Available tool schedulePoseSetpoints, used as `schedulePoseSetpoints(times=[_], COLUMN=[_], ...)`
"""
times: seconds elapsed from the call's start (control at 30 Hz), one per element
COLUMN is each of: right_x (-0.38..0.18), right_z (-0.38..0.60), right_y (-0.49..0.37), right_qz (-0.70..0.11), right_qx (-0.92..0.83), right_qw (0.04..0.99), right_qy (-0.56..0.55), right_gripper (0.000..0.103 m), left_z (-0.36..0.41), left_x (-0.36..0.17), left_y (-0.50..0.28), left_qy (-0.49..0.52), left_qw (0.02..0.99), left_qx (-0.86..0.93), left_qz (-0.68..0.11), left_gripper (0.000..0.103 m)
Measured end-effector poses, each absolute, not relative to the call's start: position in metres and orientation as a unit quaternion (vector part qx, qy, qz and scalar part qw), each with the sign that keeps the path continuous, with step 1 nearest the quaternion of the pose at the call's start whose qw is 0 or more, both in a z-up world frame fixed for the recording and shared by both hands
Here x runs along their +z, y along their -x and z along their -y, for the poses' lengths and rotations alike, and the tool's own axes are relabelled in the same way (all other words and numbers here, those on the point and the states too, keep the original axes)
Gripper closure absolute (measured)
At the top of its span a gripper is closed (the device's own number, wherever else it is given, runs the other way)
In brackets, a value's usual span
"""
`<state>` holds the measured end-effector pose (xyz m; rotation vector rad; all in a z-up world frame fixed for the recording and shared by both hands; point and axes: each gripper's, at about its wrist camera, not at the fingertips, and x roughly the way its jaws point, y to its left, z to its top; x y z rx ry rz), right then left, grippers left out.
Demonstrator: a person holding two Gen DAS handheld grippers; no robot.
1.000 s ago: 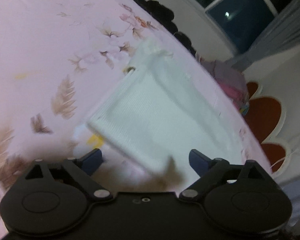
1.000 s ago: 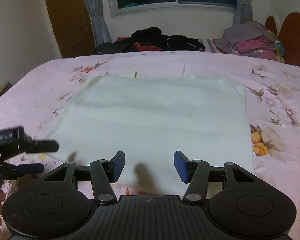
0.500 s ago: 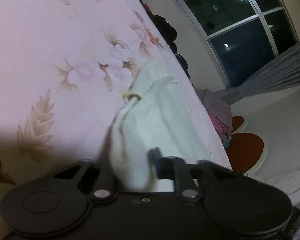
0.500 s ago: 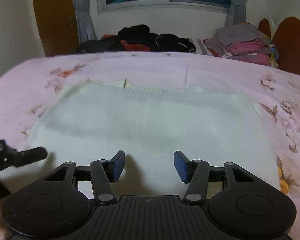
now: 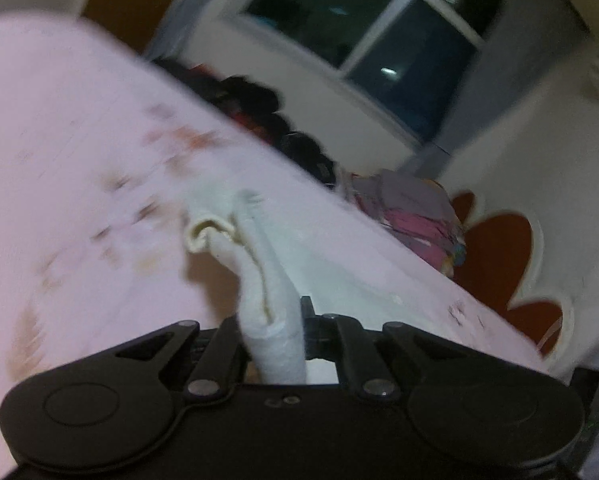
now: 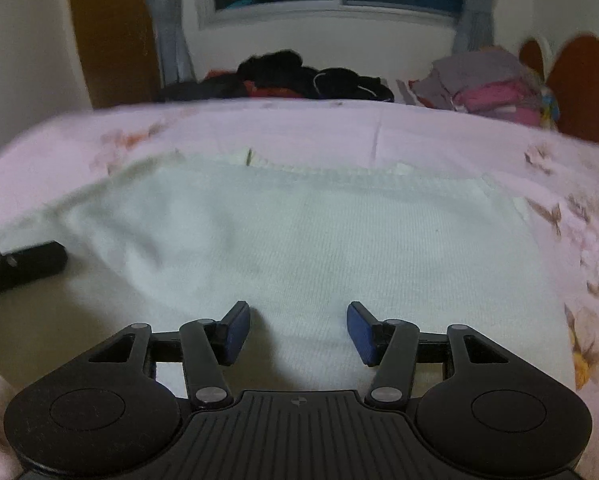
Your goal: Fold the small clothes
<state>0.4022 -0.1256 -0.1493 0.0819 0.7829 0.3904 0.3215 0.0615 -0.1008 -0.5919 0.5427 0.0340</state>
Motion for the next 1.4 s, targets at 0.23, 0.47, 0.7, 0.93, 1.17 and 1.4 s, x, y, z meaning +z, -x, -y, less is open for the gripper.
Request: schedulePoseSetpoints(times=[0.23, 0.47, 0.7, 0.93, 1.17, 1.4], right_x=[-0.124, -0.12, -0.115, -0.111, -0.122, -0.137], right_z=[0.215, 0.302, 0.33, 0.303, 0.27, 0.254], right_y=[-0.383, -0.358, -0.346, -0.361, -0.386, -0.413], right_qz=[-0.362, -0.37, -0.368, -0.373, -0.391, -0.405], right_qx=[0.154, 0.095, 0.106, 0.17, 0.193, 0.192], right_qw=[0.914, 0.915, 0.909, 0.895, 0.884, 0.879], right_qy=[-0.1, -0.126, -0.167, -0.174, -0.167, -0.161], right_gripper=[0.049, 0.049, 0.049, 0.049, 0.049, 0.018], left_z=[0.045, 0.148, 0.181, 0.142, 0.06, 0.049], left_x=[-0.073, -0.122, -0.129, -0.116, -0.093, -0.094], left_y=[-0.353, -0.363, -0.33, -0.309, -0.33, -0.415], left_qy=[0.169, 0.036, -0.034, 0.006, 0.064, 0.074], left_qw=[0.942, 0.919, 0.908, 0.894, 0.914, 0.921], left_qx=[-0.084, -0.148, -0.194, -0.222, -0.118, -0.057], left_qz=[-0.277, -0.364, -0.37, -0.39, -0.383, -0.378], left_gripper=[0.096, 0.095, 0.071, 0.067, 0.06, 0.06])
